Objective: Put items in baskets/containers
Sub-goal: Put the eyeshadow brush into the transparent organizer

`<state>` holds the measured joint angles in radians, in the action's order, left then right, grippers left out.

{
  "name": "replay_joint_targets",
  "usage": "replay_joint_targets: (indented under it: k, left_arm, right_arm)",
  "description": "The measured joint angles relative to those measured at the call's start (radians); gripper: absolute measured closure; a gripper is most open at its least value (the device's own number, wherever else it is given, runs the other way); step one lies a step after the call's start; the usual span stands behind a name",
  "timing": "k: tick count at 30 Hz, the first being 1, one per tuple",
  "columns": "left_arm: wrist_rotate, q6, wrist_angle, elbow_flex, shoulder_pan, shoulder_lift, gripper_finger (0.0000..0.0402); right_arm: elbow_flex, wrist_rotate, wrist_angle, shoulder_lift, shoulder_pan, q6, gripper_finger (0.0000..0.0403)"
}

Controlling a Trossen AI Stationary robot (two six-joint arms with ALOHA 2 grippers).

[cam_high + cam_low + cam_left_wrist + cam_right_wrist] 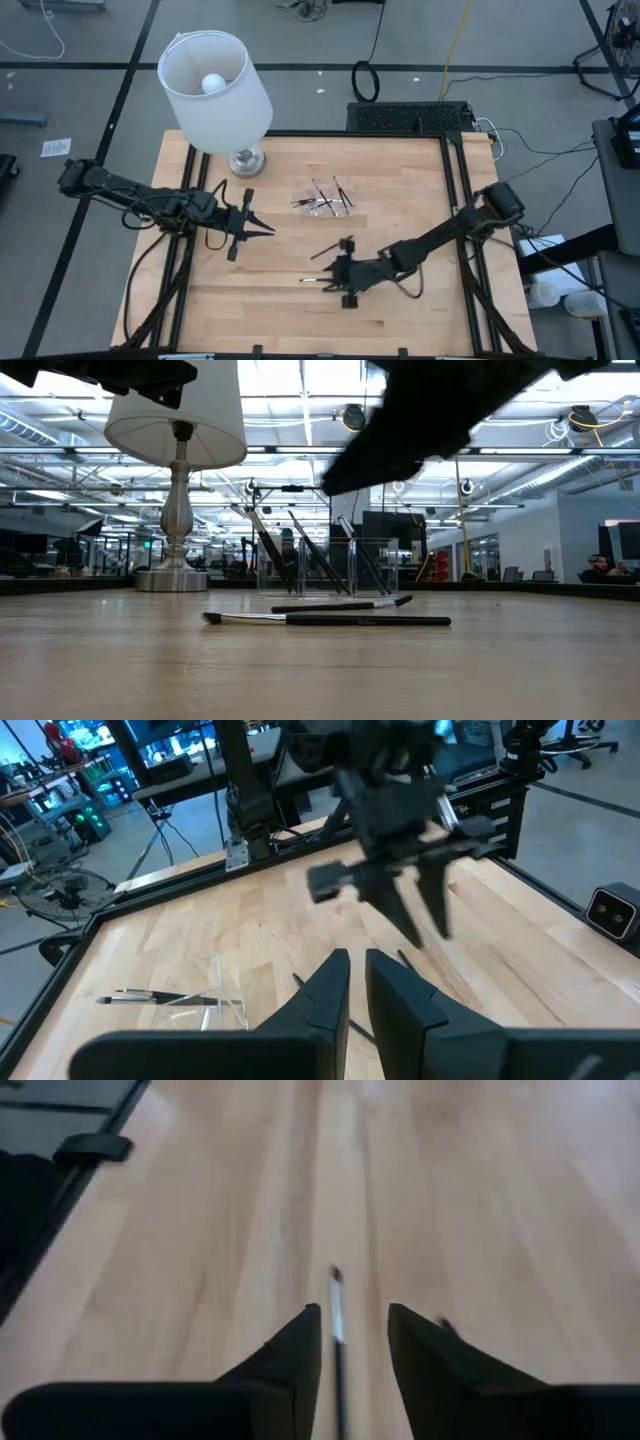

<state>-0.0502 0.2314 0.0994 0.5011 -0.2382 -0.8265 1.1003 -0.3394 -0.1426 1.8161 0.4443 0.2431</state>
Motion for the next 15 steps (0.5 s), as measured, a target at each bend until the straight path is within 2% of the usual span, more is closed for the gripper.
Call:
replay_joint_targets:
  k: [4, 7, 12, 15]
  left_arm:
    - [0.000, -0.001, -0.002, 0.000, 0.000, 0.000, 0.0355]
    - [0.000, -0.004, -0.002, 0.000, 0.000, 0.000, 0.0355]
    - [0.000, -0.006, -0.023, 0.000, 0.000, 0.000, 0.0355]
    - [0.000, -0.006, -0.030, 0.000, 0.000, 0.000, 0.0355]
  right_arm:
    - [0.128, 0.003, 0.157, 0.100, -0.006, -0.020, 0.0267]
    - [0.174, 0.000, 0.248, 0.156, -0.008, -0.013, 0.0251]
    - [0.177, 0.076, 0.239, 0.196, -0.012, 0.026, 0.0236]
    - [0.175, 0.083, 0.245, 0.196, -0.012, 0.054, 0.0234]
